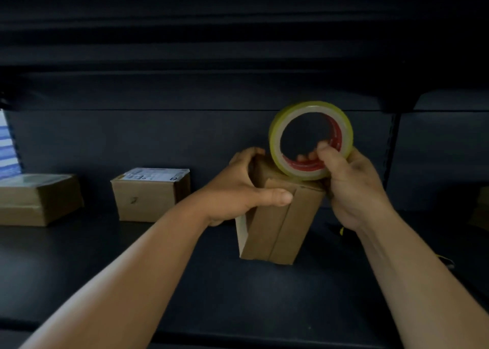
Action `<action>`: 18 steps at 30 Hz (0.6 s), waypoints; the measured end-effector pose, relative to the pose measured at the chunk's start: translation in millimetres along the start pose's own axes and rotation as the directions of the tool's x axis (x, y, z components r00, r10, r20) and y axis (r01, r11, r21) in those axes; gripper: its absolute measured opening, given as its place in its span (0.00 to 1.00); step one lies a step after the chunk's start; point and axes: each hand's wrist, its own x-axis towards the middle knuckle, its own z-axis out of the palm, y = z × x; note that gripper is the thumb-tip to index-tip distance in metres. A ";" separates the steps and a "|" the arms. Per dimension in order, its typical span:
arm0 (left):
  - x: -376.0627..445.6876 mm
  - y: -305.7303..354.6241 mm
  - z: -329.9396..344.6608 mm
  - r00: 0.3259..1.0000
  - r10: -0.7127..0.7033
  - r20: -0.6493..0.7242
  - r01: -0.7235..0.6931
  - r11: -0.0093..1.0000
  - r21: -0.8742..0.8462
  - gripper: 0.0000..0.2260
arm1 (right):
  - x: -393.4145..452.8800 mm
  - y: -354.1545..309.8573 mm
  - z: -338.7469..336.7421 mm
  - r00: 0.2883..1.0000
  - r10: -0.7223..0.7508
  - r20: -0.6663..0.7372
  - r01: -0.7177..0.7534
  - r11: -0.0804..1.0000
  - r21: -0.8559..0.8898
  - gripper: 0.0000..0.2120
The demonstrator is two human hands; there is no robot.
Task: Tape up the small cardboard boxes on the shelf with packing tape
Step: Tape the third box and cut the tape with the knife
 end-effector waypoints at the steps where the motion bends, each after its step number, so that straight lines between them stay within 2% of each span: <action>1: -0.3 -1.8 -1.4 1.000 -0.012 0.005 0.012 1.000 -0.005 0.51 | 0.2 -1.3 -0.8 1.000 -0.001 -0.011 0.001 1.000 0.021 0.09; 3: -3.9 -7.9 -6.6 0.999 -0.033 0.016 0.033 0.999 -0.023 0.50 | 2.2 -4.9 -7.3 0.996 -0.005 -0.090 0.008 0.999 0.041 0.04; 5: -11.5 -17.3 -14.1 0.998 -0.067 0.013 0.068 0.995 -0.073 0.50 | 5.3 -8.0 -20.0 0.975 -0.037 -0.217 0.036 0.999 -0.007 0.09; 6: -15.6 -21.9 -18.1 0.997 -0.079 0.003 0.079 0.992 -0.102 0.50 | 6.2 -8.2 -25.0 0.971 -0.050 -0.236 0.041 0.998 -0.043 0.11; 9: -21.0 -30.1 -26.8 0.993 -0.116 -0.007 0.114 0.985 -0.128 0.50 | 5.8 -2.4 -28.3 0.984 -0.050 -0.168 0.030 0.992 -0.119 0.12; 14: -25.8 -31.7 -35.1 0.990 -0.139 0.026 0.141 0.981 -0.129 0.59 | 6.2 5.5 -27.8 0.994 0.008 -0.108 -0.035 0.966 -0.255 0.14; 18: -24.6 -24.3 -35.8 0.983 -0.167 0.071 0.166 0.986 0.008 0.52 | 5.5 7.4 -33.0 0.996 0.083 -0.034 -0.089 0.884 -0.459 0.17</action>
